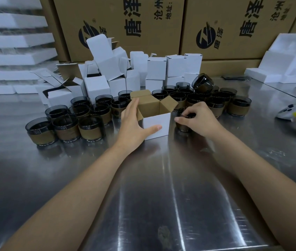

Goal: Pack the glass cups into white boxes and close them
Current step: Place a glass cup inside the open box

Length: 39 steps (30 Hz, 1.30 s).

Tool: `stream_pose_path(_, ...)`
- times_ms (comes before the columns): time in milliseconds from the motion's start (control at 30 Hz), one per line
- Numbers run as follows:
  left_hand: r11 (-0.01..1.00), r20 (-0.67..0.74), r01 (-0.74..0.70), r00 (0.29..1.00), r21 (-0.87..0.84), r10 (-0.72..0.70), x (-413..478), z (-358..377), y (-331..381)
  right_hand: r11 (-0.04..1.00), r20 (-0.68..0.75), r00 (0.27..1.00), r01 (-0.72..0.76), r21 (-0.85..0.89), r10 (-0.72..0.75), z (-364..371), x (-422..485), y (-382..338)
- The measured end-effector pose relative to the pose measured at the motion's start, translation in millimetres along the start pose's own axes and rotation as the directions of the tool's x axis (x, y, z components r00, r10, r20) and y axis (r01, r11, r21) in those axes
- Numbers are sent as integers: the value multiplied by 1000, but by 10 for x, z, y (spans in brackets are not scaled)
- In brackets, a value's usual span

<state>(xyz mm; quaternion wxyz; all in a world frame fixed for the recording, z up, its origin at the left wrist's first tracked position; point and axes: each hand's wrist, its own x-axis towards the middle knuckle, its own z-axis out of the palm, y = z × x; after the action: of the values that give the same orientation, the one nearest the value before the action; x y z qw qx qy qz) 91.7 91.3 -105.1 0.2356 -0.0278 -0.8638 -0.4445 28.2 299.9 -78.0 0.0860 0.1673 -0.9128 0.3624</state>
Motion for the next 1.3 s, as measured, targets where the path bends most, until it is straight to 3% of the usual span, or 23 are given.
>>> stream_pose_path(167,1000,3,0,1000,7,0,0,-5,5,1000,193,981,-27,6,25,-132,37,-25)
stream_pose_path(400,1000,11,-3,1000,17,3,2,-7,5,996,-41,998,41,79,-38,-139,15,-28)
stream_pose_path(633,1000,5,-8,1000,24,8,4,4,4,991,32,991,128,-33,-127,70,8,21)
stream_pose_path(733,1000,8,-4,1000,19,4,8,-2,3,987,-65,998,32,157,-22,30,23,50)
stream_pose_path(867,1000,25,8,1000,4,-8,6,-7,-7,877,-104,988,-48,479,111,-131,58,43)
stream_pose_path(1100,998,75,13,997,-54,-9,-3,7,1,763,-264,964,184,620,-18,-297,-8,-85)
stream_pose_path(1200,999,100,3,995,-53,3,-12,10,3,735,-356,918,364,573,-177,-295,-60,-161)
stream_pose_path(1300,999,103,-6,995,-54,11,-20,20,8,745,-331,886,456,488,-325,-255,-149,-320)
